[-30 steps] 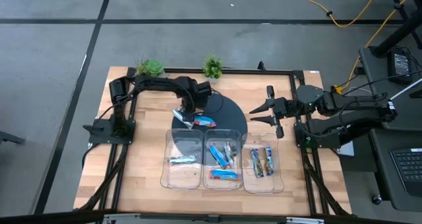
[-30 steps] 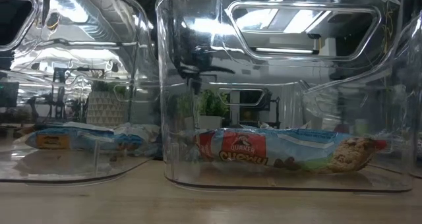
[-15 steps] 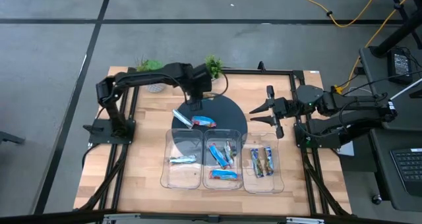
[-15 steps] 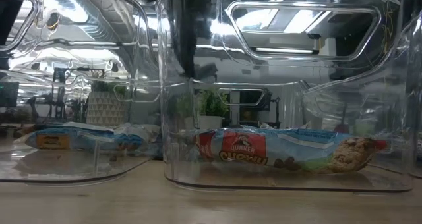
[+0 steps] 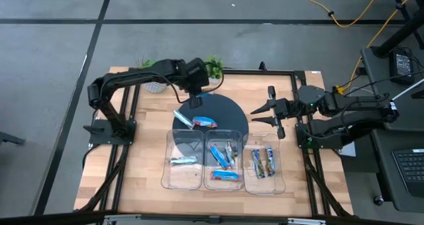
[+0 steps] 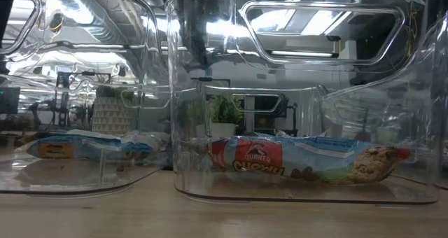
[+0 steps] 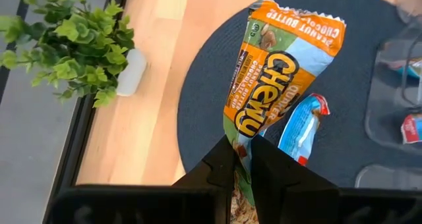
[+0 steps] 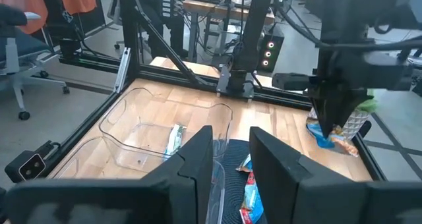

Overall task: Pick and place Granola Bars by type
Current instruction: Put the orange granola bar into the left transparent bin

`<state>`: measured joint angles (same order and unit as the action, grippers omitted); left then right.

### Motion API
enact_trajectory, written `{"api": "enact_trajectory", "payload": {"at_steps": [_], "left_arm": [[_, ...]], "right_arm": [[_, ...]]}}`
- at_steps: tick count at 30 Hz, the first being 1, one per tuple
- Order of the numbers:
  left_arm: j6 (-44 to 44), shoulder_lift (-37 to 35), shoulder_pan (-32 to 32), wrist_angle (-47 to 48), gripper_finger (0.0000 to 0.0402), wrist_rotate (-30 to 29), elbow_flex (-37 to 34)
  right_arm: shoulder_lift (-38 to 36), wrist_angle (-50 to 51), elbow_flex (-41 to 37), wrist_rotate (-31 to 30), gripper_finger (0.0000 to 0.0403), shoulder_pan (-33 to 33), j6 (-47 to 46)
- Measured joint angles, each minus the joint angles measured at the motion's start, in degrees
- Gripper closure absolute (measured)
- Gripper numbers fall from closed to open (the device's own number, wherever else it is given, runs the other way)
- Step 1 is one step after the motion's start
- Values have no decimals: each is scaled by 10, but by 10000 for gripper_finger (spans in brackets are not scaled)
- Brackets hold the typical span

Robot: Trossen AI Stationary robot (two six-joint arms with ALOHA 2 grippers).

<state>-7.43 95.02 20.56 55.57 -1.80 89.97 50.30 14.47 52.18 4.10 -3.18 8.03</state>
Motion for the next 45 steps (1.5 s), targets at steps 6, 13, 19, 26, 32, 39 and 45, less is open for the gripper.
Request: {"api": "enact_trajectory", "payload": {"at_steps": [6, 13, 19, 26, 32, 39, 45], "left_arm": [[19, -20, -2, 6, 375, -1, 0], [41, -55, -13, 6, 375, -2, 0], [68, -88, -33, 10, 377, -27, 0], [95, -122, -63, 17, 377, -46, 0], [116, -145, -95, 17, 377, -46, 0], [133, -165, -148, 17, 377, -41, 0], [156, -175, -200, 17, 377, -19, 0]], "right_arm": [[0, 0, 0, 0, 299, 0, 0], [0, 0, 0, 0, 299, 0, 0], [0, 0, 0, 0, 299, 0, 0], [0, -1, 0, 0, 299, 0, 0], [0, -1, 0, 0, 299, 0, 0], [0, -1, 0, 0, 299, 0, 0], [0, -1, 0, 4, 299, 0, 0]]}}
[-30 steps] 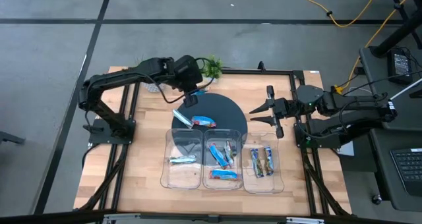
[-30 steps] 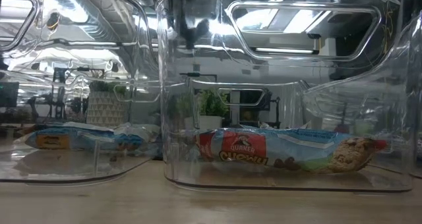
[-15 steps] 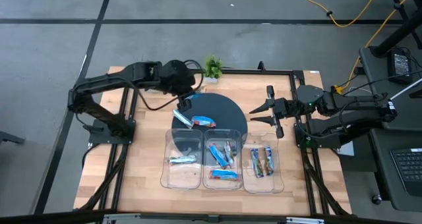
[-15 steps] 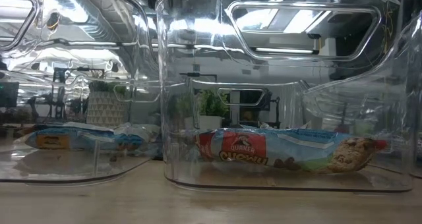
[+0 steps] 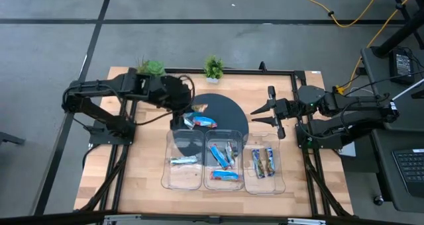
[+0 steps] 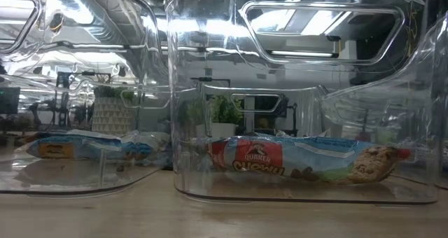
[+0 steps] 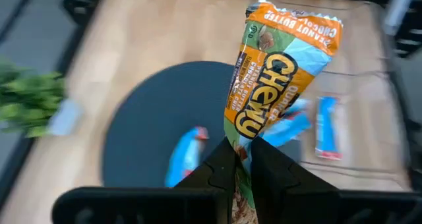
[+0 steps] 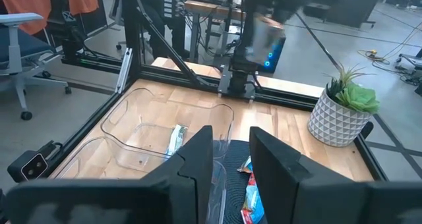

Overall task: Pick and place Granola Bars by type
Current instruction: Put the orange granola bar into the left transparent bin

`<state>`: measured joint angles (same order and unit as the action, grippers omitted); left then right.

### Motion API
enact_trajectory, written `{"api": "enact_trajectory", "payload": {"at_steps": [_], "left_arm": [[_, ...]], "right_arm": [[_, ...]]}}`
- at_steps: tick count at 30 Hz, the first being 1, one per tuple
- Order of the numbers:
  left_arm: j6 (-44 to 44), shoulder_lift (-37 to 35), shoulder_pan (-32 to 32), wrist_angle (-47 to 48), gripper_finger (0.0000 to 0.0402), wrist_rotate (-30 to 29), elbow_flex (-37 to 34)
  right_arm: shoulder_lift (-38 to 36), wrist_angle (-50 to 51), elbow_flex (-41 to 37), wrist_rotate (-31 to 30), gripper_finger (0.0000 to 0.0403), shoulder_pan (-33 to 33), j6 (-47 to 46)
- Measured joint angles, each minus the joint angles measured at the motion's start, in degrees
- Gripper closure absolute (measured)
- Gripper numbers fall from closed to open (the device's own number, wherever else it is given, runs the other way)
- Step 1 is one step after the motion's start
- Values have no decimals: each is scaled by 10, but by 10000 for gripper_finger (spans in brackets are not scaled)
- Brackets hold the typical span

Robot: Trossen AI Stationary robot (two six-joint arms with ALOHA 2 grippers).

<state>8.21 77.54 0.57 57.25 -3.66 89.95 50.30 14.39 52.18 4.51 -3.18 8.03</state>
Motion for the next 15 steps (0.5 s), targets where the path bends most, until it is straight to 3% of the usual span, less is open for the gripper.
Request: {"api": "enact_trajectory", "payload": {"at_steps": [6, 15], "left_arm": [[35, 0, -57, 0, 377, 37, 0], [130, 1, -137, 0, 377, 32, 0]], "right_arm": [[0, 0, 0, 1, 299, 0, 5], [0, 0, 0, 1, 299, 0, 16]]}}
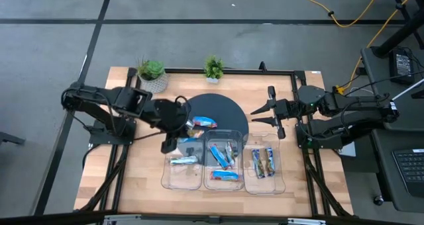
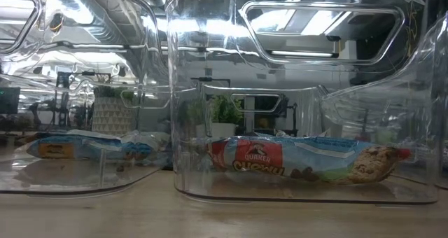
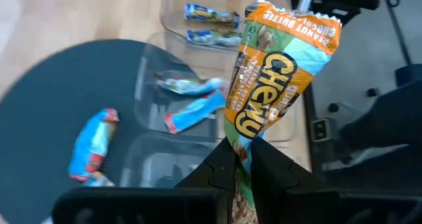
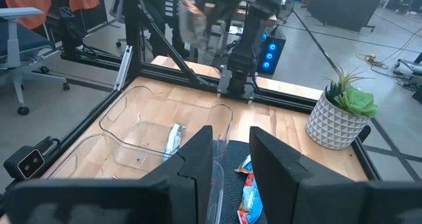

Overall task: Pick and place Granola Bars by type
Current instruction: Put the orange granola bar into the left transparent bin

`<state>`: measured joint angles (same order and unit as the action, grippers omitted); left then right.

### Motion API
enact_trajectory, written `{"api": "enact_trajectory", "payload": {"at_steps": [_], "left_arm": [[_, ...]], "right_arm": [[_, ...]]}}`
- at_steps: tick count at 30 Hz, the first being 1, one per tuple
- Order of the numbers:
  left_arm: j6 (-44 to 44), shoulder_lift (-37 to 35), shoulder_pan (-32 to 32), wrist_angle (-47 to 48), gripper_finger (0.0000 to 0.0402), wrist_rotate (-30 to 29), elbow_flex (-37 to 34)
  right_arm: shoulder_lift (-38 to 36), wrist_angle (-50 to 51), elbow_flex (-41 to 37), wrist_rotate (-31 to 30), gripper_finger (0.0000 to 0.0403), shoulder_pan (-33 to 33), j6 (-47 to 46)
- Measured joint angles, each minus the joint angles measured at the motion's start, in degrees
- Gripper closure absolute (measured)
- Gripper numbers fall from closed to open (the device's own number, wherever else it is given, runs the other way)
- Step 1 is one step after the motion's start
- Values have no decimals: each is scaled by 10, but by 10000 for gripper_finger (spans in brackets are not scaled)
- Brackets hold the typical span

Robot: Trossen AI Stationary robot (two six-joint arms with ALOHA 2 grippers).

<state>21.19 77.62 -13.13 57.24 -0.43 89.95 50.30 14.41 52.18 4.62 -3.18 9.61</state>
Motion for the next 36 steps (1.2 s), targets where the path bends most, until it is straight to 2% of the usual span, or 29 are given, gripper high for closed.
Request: {"api": "enact_trajectory", "payload": {"at_steps": [17, 36], "left_arm": [[184, 3, -121, 0, 377, -85, 0], [206, 100, -141, 6, 377, -90, -3]], "right_arm": [[0, 0, 0, 1, 299, 0, 1], [0, 5, 0, 17, 299, 0, 1]]}}
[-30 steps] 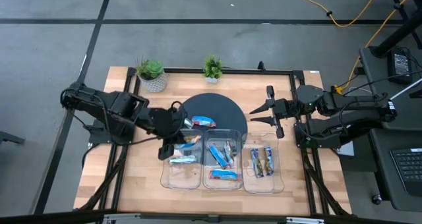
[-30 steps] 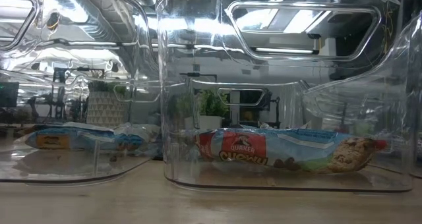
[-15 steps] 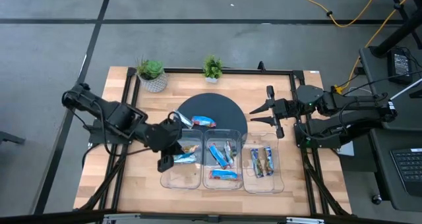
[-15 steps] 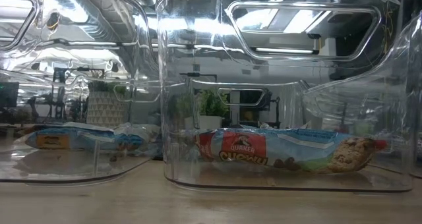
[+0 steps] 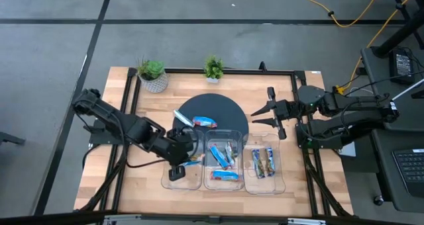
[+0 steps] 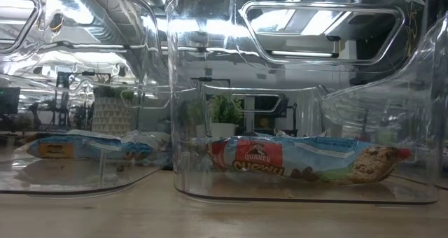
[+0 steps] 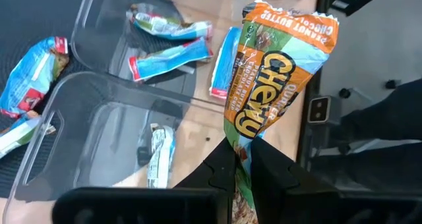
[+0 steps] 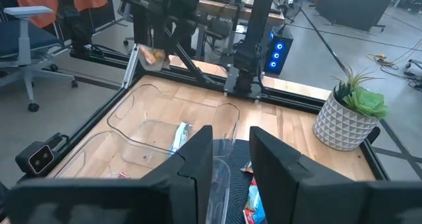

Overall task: Pick and place Granola Bars by type
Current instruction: Put the orange granola bar into the left transparent bin

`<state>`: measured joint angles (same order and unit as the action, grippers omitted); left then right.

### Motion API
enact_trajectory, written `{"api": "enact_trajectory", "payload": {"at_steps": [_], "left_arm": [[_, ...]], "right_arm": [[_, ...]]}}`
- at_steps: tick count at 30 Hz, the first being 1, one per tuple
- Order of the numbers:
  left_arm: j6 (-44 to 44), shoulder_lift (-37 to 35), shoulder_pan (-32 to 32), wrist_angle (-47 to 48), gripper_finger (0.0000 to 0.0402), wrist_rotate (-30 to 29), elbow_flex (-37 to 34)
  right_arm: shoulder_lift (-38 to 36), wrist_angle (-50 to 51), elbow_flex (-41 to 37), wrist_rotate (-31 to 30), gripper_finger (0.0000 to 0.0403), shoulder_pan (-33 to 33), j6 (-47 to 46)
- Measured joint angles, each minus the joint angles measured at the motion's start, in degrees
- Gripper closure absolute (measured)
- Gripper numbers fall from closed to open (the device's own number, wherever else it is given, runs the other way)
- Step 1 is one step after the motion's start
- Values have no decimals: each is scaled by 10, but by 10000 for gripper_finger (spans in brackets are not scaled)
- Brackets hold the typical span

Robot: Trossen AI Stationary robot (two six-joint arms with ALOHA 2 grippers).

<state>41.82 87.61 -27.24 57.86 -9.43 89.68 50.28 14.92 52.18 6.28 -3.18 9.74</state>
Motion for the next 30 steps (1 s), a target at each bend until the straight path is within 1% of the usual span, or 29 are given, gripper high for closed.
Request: {"api": "enact_trajectory", "payload": {"at_steps": [9, 15, 21, 27, 30], "left_arm": [[-1, 40, 1, 20, 377, 2, -2], [-22, 82, 1, 26, 377, 49, -2], [-46, 137, 1, 37, 377, 81, -2], [-73, 177, 1, 47, 377, 95, -3], [-81, 182, 1, 47, 377, 95, -3]], "right_arm": [[0, 3, 0, 0, 299, 0, 0], [0, 5, 0, 0, 299, 0, 0], [0, 7, 0, 1, 299, 0, 12], [0, 9, 0, 14, 299, 0, 13], [0, 9, 0, 14, 299, 0, 13]]}}
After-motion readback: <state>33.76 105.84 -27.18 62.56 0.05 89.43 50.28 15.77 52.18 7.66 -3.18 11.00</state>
